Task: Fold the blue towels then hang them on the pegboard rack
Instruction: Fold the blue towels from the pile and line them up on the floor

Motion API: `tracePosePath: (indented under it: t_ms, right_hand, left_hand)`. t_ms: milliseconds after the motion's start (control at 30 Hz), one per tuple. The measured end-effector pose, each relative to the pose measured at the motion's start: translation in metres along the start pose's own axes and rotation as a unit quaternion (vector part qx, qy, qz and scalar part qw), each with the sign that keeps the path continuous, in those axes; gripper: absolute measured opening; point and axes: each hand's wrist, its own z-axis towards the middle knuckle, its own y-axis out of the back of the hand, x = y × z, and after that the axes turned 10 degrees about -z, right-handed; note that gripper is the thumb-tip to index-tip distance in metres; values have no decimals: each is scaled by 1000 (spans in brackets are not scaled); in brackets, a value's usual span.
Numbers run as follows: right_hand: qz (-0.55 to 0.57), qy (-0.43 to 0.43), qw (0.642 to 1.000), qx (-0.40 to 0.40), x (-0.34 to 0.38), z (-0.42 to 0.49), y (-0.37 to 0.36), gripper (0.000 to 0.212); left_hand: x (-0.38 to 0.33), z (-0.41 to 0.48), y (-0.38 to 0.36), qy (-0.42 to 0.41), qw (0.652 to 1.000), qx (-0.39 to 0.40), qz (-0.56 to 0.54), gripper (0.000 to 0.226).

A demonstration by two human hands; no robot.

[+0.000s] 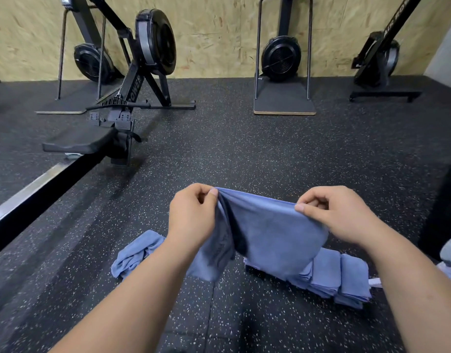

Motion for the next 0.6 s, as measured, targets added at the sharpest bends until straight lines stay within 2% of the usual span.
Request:
tracePosePath:
  t_ms: [200, 367, 433, 533, 600]
  right_hand:
    - [-44, -32, 997, -62, -5, 1, 10, 11]
    - [-8, -57, 994, -95, -8, 0, 11, 10]
    - [71, -60, 991, -94, -4, 0, 9, 7]
    - [235, -68, 967, -76, 10, 0, 6, 8]
    - [288, -61, 955, -46, 20, 0, 3, 11]
  left_hand:
    - [-6, 2, 9, -8, 997, -66, 27, 18]
    - [-5, 8, 16, 20, 995, -91, 19, 15]
    - [-2, 7, 15, 30, 997, -71, 18, 14]
    - [3, 7, 12, 32, 999, -29, 11, 8]
    - [2, 5, 8, 17, 1000, 1, 1, 5]
